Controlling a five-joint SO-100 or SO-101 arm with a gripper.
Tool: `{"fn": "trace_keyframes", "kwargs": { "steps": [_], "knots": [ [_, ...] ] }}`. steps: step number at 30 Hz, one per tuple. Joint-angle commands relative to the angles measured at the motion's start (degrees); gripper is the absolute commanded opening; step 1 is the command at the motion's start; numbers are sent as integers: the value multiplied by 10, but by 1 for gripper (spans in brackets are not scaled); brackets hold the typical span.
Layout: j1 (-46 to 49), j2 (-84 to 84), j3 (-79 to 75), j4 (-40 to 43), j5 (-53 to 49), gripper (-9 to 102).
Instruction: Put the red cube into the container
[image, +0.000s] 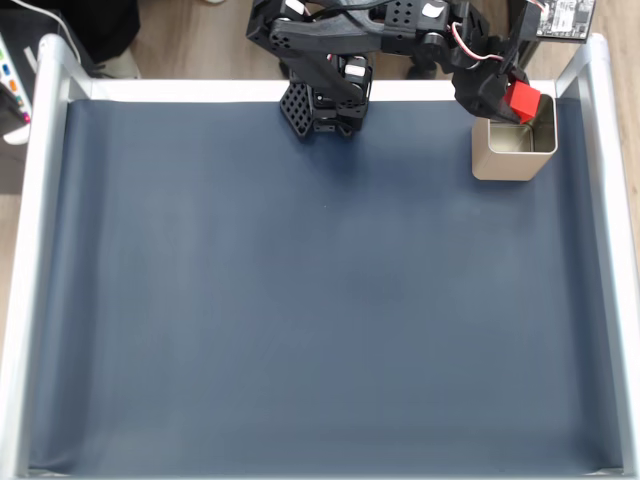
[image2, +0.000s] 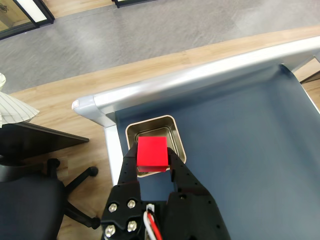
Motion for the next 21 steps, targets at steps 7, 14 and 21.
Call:
{"fn": "trace_keyframes", "kwargs": {
  "steps": [7, 14, 21],
  "knots": [
    [0, -35, 7, -93, -5, 0],
    [19, -36, 50, -141, -40, 0],
    [30, -31, 70, -173, -36, 0]
  ]
}}
